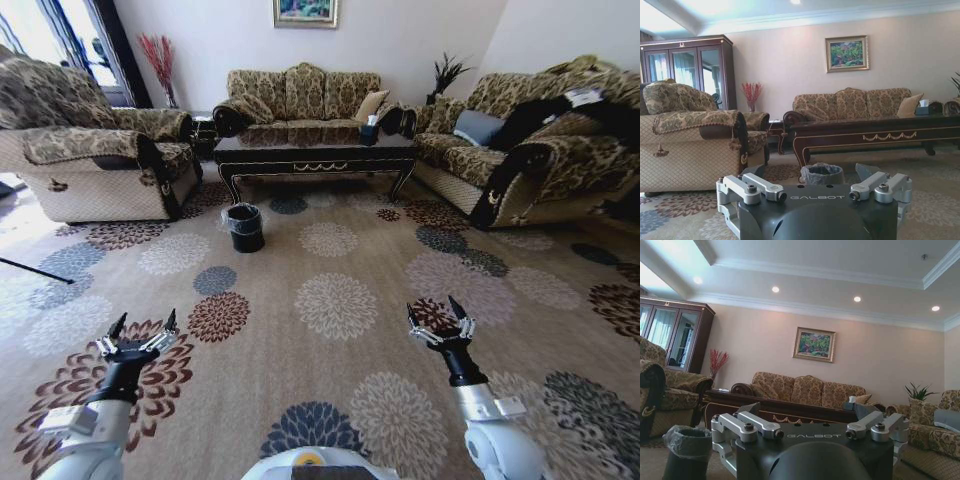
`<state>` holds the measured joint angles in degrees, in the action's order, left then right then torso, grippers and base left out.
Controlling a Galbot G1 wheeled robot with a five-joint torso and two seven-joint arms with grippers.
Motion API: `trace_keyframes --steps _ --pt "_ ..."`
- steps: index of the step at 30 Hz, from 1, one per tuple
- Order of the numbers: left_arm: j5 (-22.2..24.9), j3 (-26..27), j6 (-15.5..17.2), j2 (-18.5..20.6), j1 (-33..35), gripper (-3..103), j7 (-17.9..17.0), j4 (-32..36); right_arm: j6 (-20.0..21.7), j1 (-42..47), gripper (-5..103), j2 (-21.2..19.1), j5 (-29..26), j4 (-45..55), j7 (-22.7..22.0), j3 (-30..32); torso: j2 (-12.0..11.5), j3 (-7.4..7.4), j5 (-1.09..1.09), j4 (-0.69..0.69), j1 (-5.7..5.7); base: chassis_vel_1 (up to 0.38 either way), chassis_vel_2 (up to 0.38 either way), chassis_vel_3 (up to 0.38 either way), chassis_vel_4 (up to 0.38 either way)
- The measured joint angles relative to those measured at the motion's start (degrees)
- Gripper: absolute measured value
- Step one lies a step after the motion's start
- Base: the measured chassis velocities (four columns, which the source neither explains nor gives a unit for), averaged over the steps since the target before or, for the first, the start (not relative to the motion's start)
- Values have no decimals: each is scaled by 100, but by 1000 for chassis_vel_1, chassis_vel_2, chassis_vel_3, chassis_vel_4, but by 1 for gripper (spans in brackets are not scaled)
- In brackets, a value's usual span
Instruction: Move to the front of the table and pick up the trash from the floor, then place it into the trash bin.
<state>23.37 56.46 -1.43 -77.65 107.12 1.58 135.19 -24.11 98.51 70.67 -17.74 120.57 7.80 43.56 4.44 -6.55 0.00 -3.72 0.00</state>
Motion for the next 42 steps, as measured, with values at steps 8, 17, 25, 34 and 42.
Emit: trace_keyframes --steps 8,17,25,34,42 --pt "-4 -3 -4 0 0 100 3 -2 0 2 100 0 4 0 8 2 0 0 0 0 0 0 0 0 0" --pt "-5 -5 -8 0 1 100 7 -2 0 2 100 1 7 0 13 3 66 -46 0 0 8 0 0 0 0" --pt "-5 -5 -8 1 1 100 9 -2 0 2 100 1 7 -1 15 3 267 -215 0 0 48 0 0 0 0" --pt "-5 -5 -8 1 1 100 10 -1 0 1 100 1 8 -2 15 3 465 -360 0 -1 104 0 0 0 0" --pt "-5 -6 -9 1 1 100 9 0 -2 2 100 1 8 -3 16 3 683 -531 0 0 150 0 0 0 0"
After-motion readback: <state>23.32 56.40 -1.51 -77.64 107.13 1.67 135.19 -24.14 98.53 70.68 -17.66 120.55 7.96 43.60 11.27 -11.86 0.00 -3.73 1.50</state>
